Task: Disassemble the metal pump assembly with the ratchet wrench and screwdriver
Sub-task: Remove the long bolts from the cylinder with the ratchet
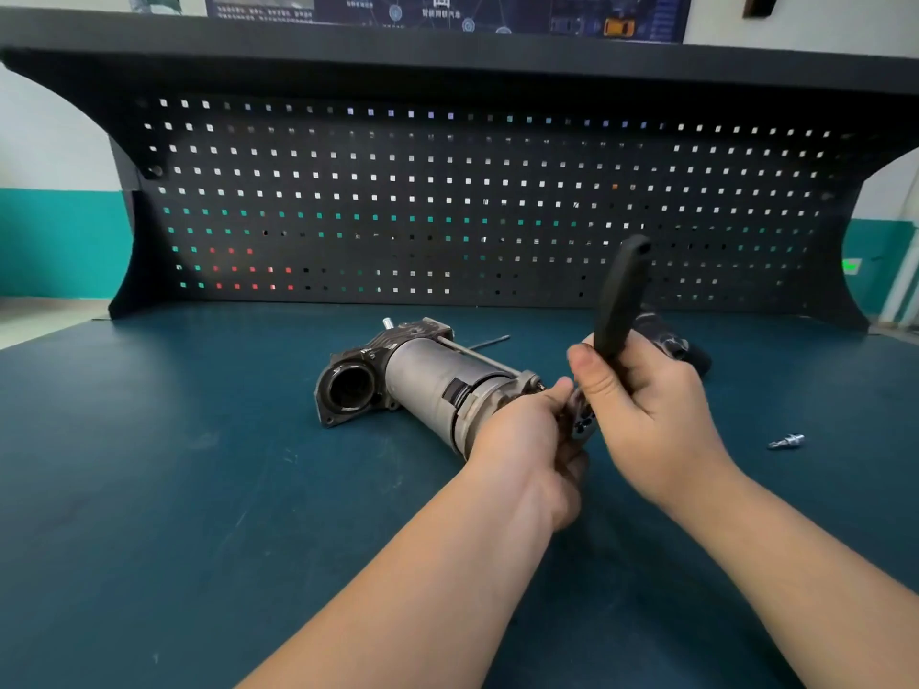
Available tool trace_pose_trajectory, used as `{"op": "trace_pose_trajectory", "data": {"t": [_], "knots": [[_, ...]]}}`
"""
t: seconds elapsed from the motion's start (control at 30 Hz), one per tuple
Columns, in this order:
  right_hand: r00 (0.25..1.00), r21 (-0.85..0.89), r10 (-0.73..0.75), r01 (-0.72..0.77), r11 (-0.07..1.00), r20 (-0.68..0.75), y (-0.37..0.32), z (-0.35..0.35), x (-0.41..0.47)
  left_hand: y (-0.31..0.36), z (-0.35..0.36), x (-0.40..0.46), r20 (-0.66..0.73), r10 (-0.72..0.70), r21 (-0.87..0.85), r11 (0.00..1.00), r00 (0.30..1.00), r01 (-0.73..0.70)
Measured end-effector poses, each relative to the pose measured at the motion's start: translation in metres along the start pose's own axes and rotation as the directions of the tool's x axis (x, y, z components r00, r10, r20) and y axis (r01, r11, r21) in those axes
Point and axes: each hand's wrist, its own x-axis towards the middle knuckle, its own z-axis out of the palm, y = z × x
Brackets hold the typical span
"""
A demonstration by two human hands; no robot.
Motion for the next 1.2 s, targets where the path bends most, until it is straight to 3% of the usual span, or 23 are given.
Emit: {"op": "trace_pose_trajectory", "data": {"t": [0.07,0.13,0.17,0.23,0.3,0.33,0.4,0.53,0.63,0.87,1.2], "knots": [[0.99,0.131,0.135,-0.128,0.983,-0.044,-0.005,0.003,-0.001,0.002,-0.002,-0.001,-0.018,0.003,-0.017,1.0,1.0,-0.003],[0.916,0.335,0.394,-0.35,0.875,-0.073,-0.005,0.002,0.006,0.004,-0.001,-0.003,-0.007,0.005,-0.023,1.0,1.0,-0.005],[0.833,0.451,0.552,-0.475,0.756,-0.048,-0.003,0.001,0.01,0.005,0.001,-0.005,0.005,0.006,-0.029,1.0,1.0,-0.006],[0.586,0.661,0.801,-0.65,0.374,0.122,0.001,-0.004,0.015,0.003,0.004,-0.007,0.05,0.027,-0.024,0.999,0.998,-0.026],[0.395,0.74,0.859,-0.672,0.029,0.325,0.003,-0.004,0.012,0.001,0.006,-0.008,0.067,0.042,-0.02,0.999,0.997,-0.041],[0.364,0.74,0.855,-0.672,-0.034,0.37,0.005,-0.002,0.011,0.001,0.006,-0.008,0.05,0.042,-0.025,0.999,0.998,-0.041],[0.376,0.721,0.856,-0.692,0.006,0.354,0.008,0.0,0.009,0.002,0.006,-0.008,0.01,0.045,-0.058,0.997,0.999,-0.044],[0.493,0.681,0.846,-0.692,0.238,0.205,0.006,-0.001,0.014,0.003,0.003,-0.006,-0.029,0.059,-0.237,0.969,0.998,-0.064],[0.55,0.691,0.829,-0.639,0.339,0.102,0.005,-0.007,0.018,-0.001,0.002,-0.004,-0.04,0.067,-0.289,0.954,0.997,-0.075],[0.522,0.755,0.843,-0.603,0.258,0.13,0.011,-0.012,0.021,-0.006,0.002,-0.004,-0.036,0.119,-0.276,0.953,0.992,-0.125],[0.588,0.77,0.804,-0.553,0.318,0.091,0.015,-0.016,0.024,-0.009,0.0,0.0,-0.022,0.106,-0.27,0.957,0.994,-0.108]]}}
